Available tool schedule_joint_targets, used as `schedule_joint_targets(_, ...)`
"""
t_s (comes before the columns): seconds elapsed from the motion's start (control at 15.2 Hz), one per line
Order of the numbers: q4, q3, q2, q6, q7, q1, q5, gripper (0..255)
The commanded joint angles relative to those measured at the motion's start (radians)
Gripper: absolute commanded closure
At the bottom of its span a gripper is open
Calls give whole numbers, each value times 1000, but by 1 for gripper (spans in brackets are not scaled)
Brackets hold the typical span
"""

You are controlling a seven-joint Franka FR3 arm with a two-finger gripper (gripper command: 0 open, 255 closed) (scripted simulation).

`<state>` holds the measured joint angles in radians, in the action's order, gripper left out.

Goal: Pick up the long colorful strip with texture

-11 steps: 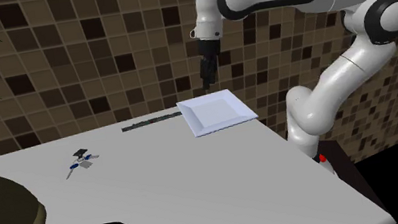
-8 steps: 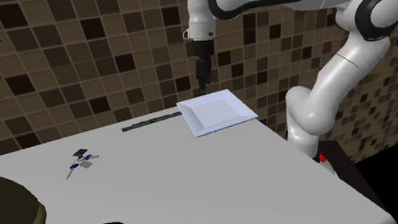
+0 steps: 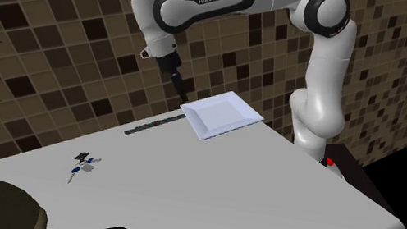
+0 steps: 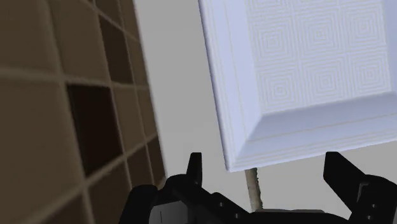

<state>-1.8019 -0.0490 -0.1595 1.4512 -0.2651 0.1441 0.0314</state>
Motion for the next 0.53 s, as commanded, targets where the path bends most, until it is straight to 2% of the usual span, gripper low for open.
schedule_joint_targets(0.0,116,22,124,-54,-73,26,34,0)
schedule_joint_targets(0.07,158,31,166,-75,-98,34,48,0)
schedule_joint_targets(0.46,66,31,157,7,-92,33,47,0)
